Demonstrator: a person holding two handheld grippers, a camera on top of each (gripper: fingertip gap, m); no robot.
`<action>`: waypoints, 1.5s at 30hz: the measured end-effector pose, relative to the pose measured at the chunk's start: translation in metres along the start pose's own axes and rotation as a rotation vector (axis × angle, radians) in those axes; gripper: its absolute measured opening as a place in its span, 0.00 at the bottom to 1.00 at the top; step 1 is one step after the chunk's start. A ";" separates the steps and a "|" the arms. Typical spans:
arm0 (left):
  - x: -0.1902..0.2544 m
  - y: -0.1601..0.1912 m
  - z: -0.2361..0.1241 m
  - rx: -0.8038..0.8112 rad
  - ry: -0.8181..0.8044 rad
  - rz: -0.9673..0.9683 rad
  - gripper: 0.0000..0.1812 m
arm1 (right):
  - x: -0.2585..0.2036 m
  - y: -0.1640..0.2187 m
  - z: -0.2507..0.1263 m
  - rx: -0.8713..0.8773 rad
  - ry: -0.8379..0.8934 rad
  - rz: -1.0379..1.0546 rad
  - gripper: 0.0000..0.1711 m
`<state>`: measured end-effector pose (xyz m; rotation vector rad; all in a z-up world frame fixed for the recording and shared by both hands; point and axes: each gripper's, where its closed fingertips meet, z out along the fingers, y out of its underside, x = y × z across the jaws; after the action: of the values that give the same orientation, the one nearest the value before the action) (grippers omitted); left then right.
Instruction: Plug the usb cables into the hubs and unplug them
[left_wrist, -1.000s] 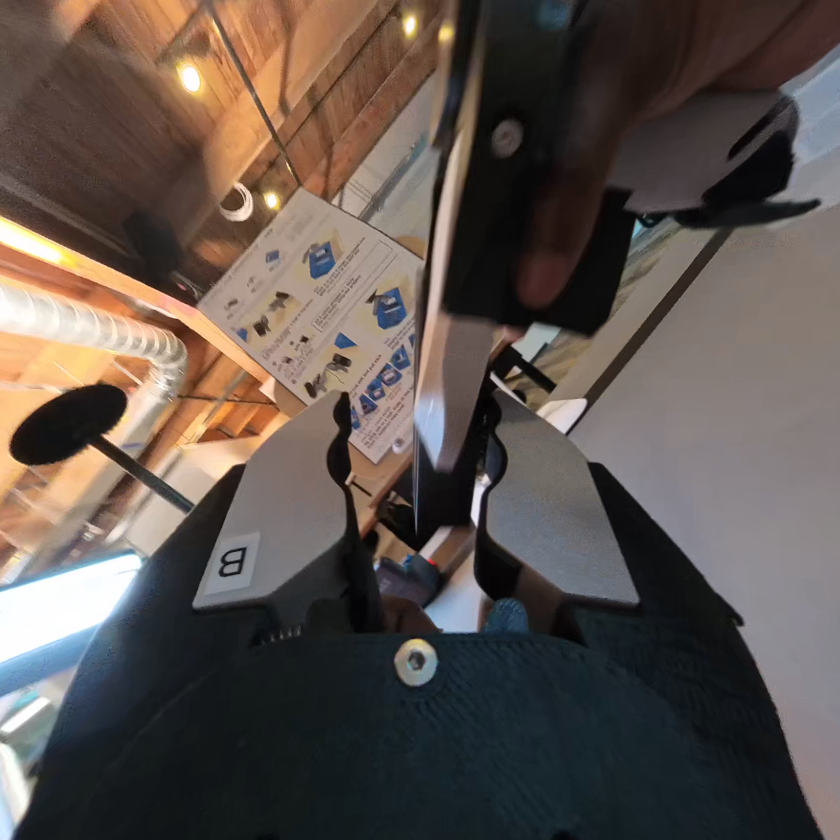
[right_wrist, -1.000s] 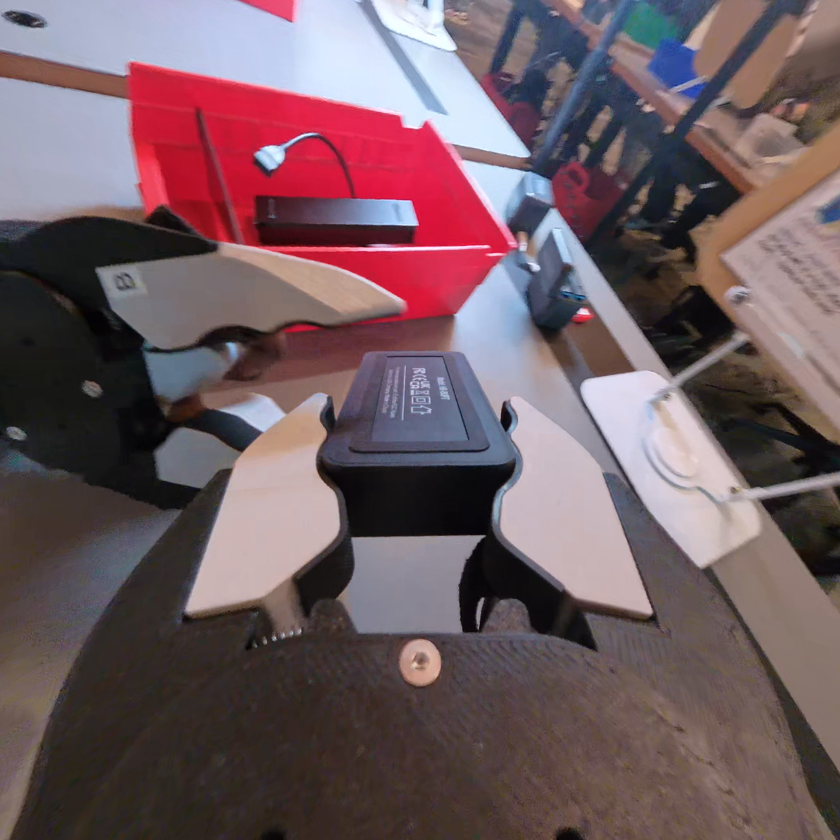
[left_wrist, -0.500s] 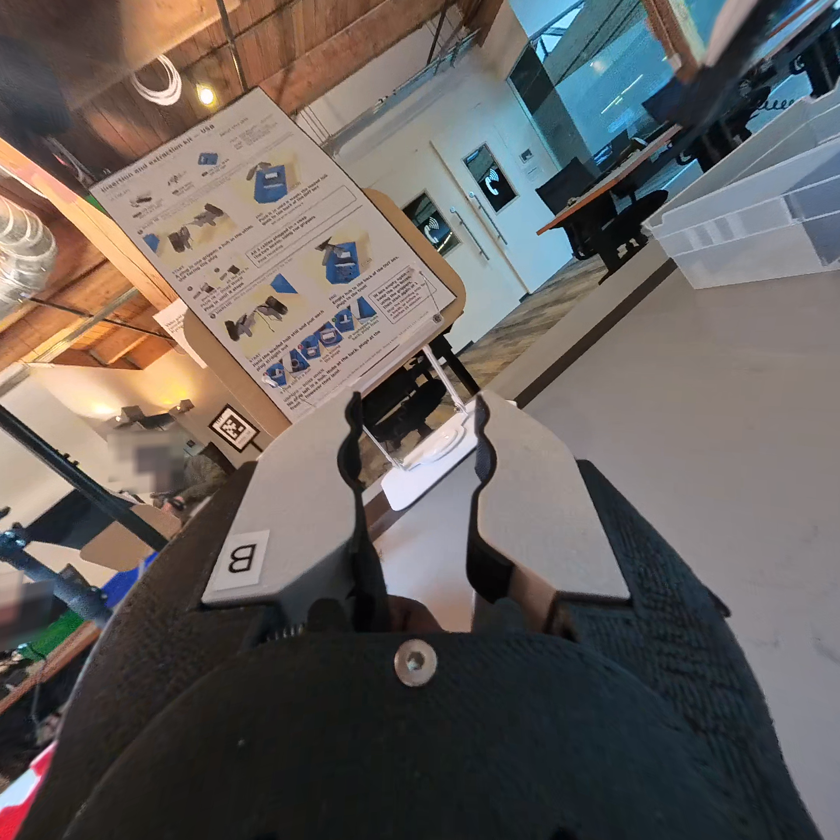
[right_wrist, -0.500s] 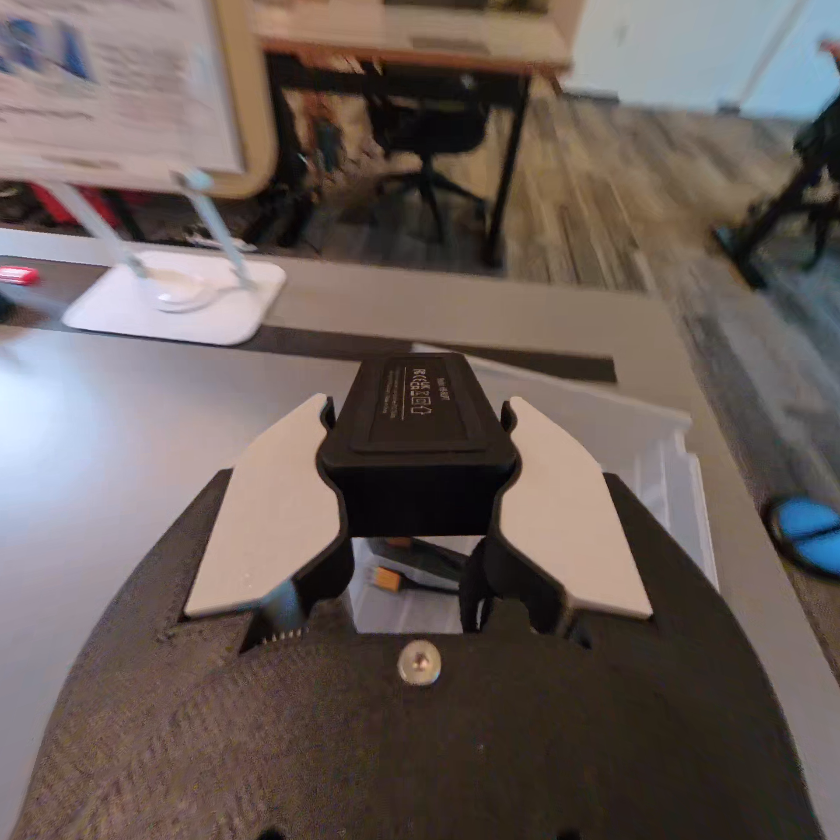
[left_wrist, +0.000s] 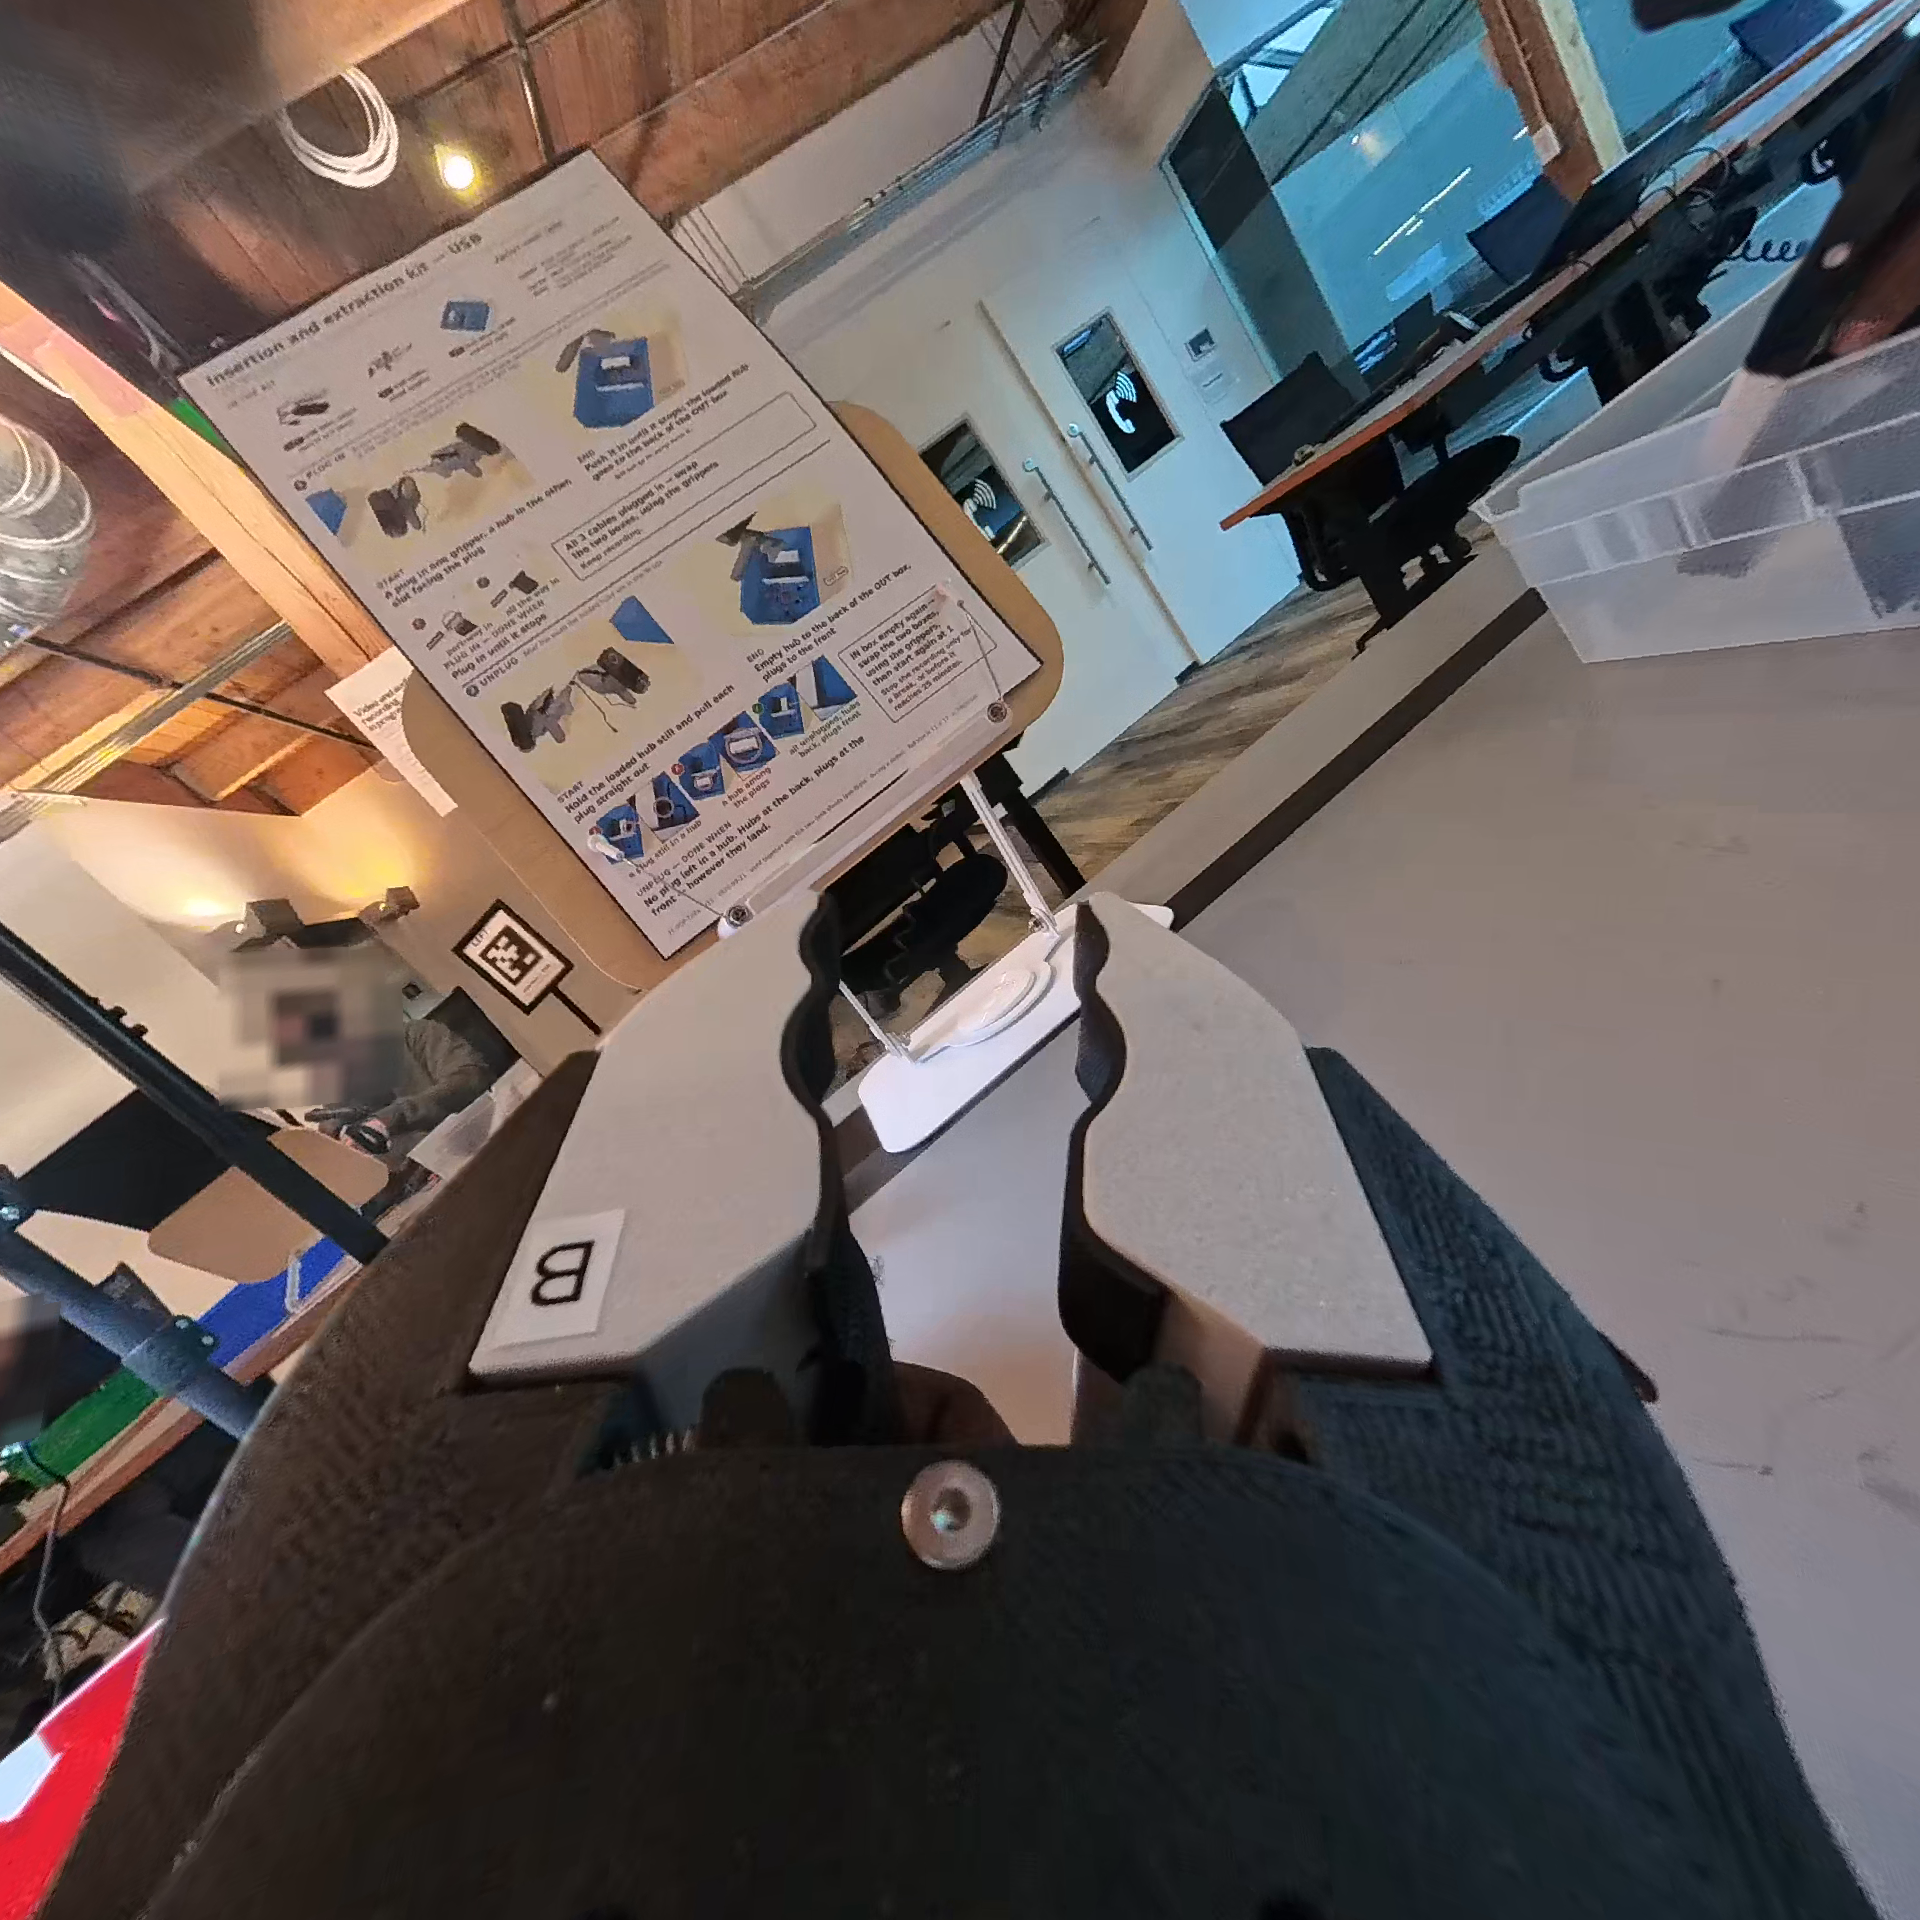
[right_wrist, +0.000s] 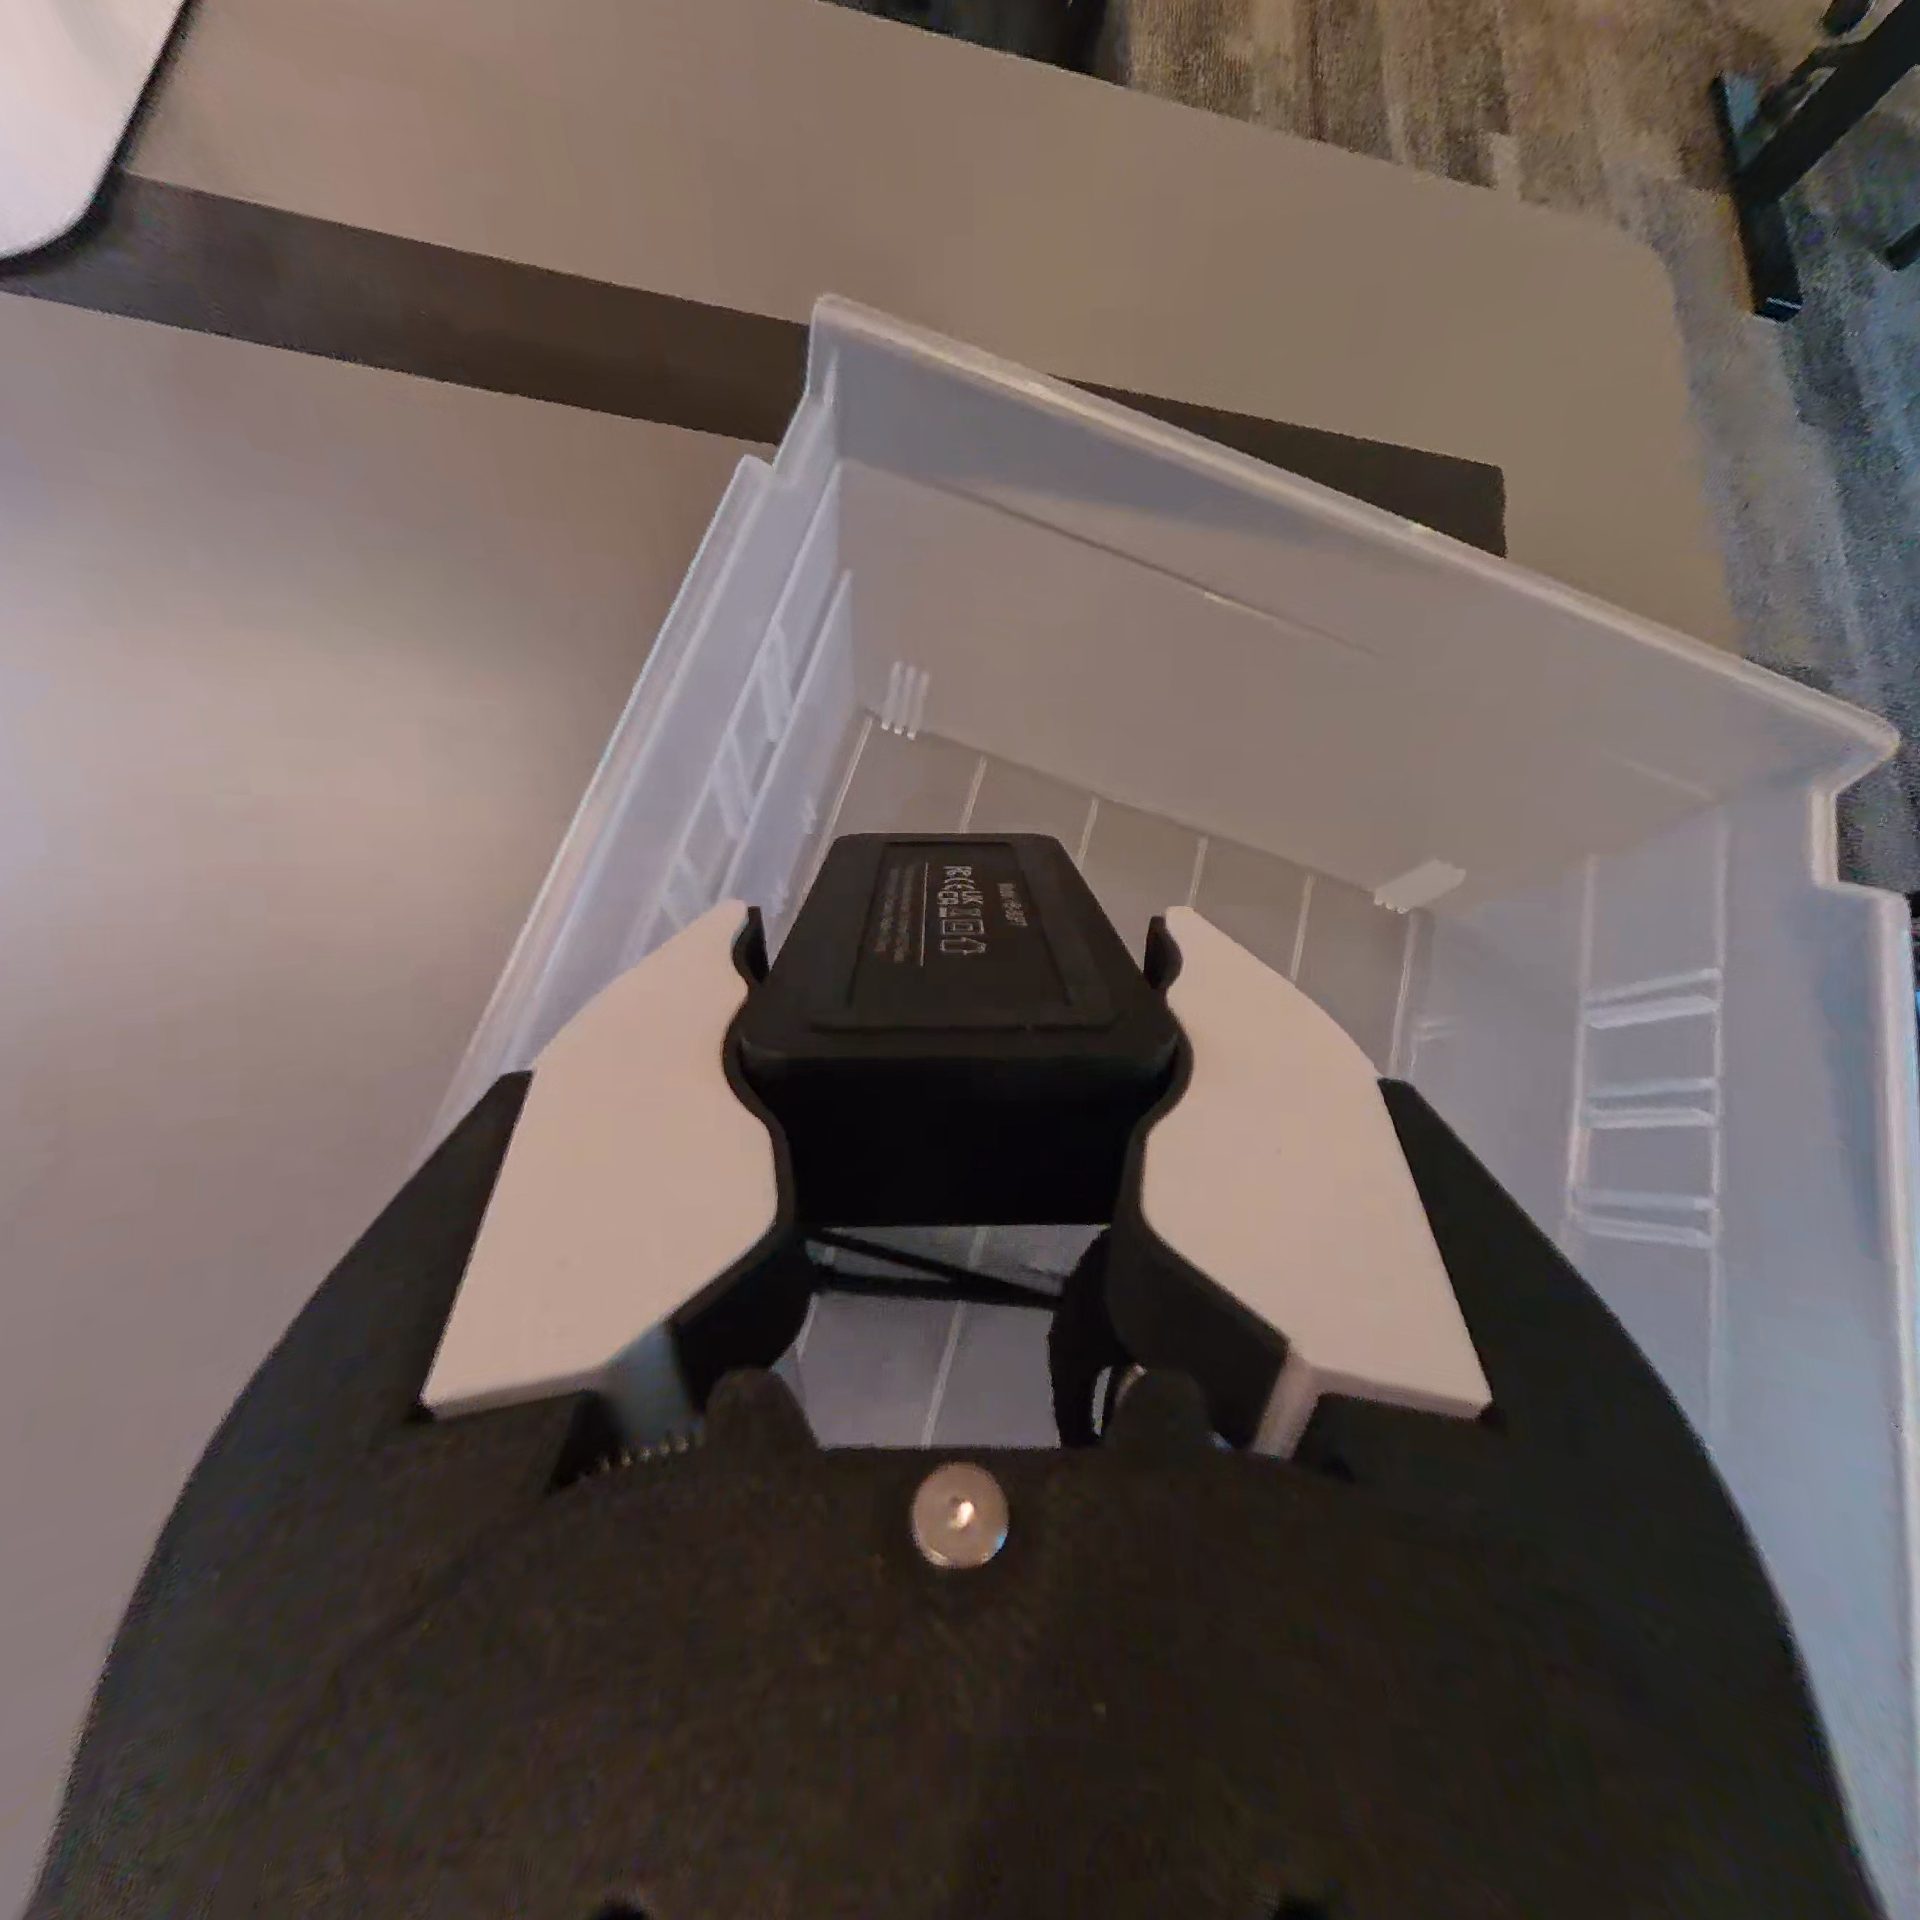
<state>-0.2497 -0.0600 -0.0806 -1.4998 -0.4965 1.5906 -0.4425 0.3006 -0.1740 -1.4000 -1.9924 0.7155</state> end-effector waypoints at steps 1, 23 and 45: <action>0.001 0.000 0.000 0.001 0.002 0.003 0.24 | 0.000 -0.002 0.003 0.014 0.003 0.006 0.41; 0.004 0.010 0.000 -0.028 0.015 0.018 0.23 | -0.002 0.012 0.023 -0.224 -0.066 0.098 0.41; 0.002 0.013 0.001 -0.034 0.056 -0.158 0.23 | 0.015 -0.112 -0.074 0.608 -0.073 0.178 0.41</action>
<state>-0.2541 -0.0654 -0.0915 -1.4882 -0.5973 1.4201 -0.4631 0.2873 -0.0408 -1.1881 -1.5146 1.3344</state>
